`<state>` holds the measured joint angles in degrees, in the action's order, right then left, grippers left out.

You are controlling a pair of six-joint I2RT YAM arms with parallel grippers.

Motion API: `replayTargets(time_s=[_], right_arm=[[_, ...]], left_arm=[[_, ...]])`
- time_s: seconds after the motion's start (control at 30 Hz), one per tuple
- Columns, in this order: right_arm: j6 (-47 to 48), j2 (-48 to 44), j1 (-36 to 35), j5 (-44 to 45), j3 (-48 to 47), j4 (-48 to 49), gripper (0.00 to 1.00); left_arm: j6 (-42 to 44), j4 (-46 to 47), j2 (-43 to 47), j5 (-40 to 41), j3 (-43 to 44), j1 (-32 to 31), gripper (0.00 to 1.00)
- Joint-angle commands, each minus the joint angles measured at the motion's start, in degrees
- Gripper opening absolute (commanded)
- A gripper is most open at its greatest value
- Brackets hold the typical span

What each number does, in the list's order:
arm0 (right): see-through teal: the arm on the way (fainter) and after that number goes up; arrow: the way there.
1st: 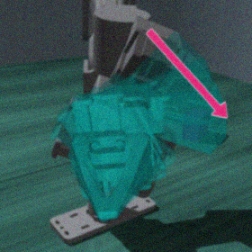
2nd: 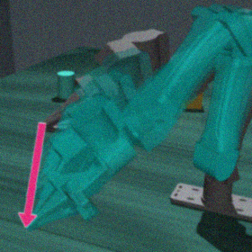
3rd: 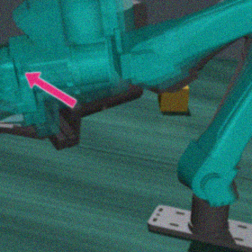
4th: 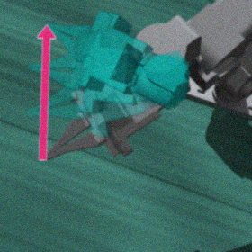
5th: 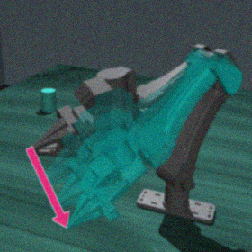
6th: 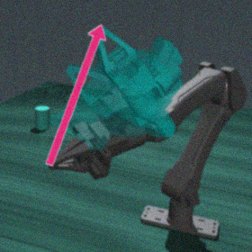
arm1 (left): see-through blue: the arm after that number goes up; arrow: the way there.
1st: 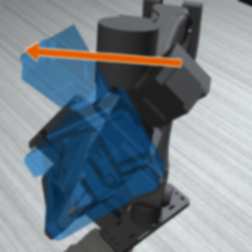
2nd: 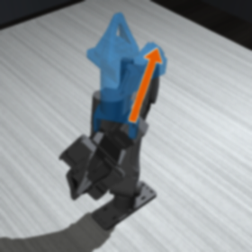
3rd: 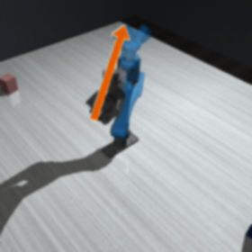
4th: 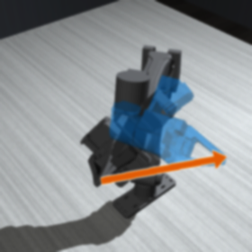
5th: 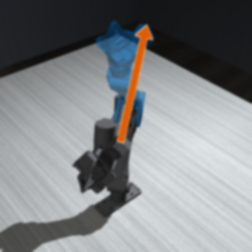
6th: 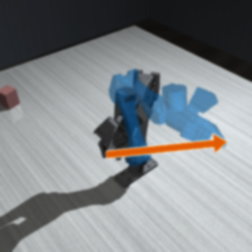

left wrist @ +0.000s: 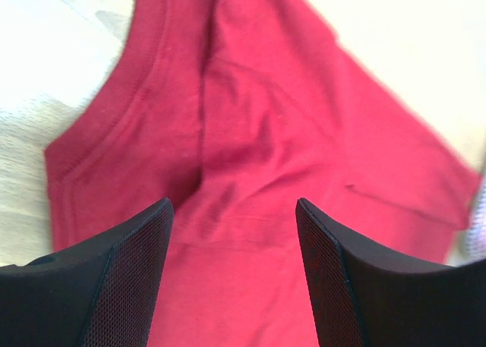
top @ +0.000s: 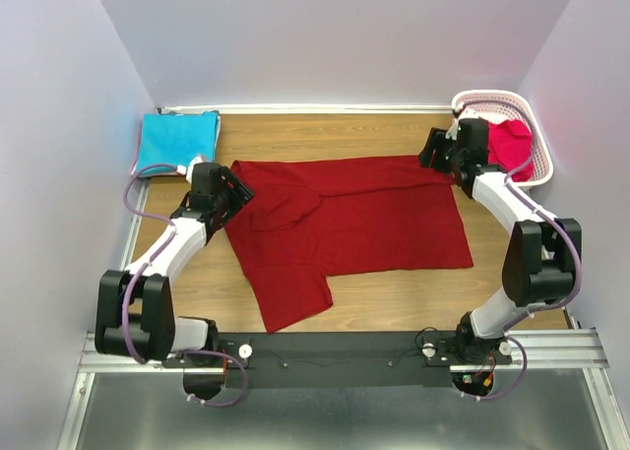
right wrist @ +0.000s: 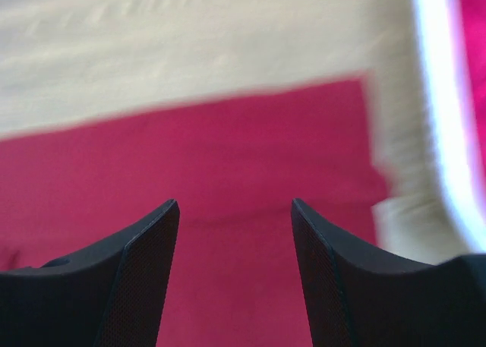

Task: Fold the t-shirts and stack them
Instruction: Fold the tshirt

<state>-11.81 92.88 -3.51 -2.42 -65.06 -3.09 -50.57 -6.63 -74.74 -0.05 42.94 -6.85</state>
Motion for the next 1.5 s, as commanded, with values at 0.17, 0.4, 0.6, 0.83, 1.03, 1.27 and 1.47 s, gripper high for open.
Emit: replayTargets(time_s=[0.17, 0.4, 0.6, 0.83, 1.03, 1.27, 1.47], right_arm=[[-12.70, -1.64, 0.34, -14.29, 12.56, -5.43, 0.68], [-14.20, -4.90, 0.43, -12.70, 21.46, -11.84, 0.69], [-15.52, -8.76, 0.34, -9.45, 26.29, -20.54, 0.72], [-12.71, -18.25, 0.34, -7.07, 25.60, -28.28, 0.75], [-11.03, -17.30, 0.34, -5.68, 17.17, -24.96, 0.75], [-15.26, -5.27, 0.87, 0.48, 5.04, -20.46, 0.68], [-17.45, 0.63, 2.89, 1.27, 1.78, -16.51, 0.66]], left_arm=[[7.24, -1.01, -7.87, -3.10, -0.30, 0.17, 0.73], [4.95, -2.76, -7.44, -5.31, -7.60, 0.26, 0.72], [2.67, -8.65, 1.85, -2.67, -12.43, 0.26, 0.69], [1.60, -15.86, 14.86, -2.05, -13.33, 0.35, 0.69], [5.91, -11.22, 15.08, -2.58, -7.53, 0.35, 0.69], [8.55, -5.85, 1.27, -8.72, -2.07, 0.26, 0.60], [10.13, -3.21, -3.04, -9.44, -1.54, 0.00, 0.59]])
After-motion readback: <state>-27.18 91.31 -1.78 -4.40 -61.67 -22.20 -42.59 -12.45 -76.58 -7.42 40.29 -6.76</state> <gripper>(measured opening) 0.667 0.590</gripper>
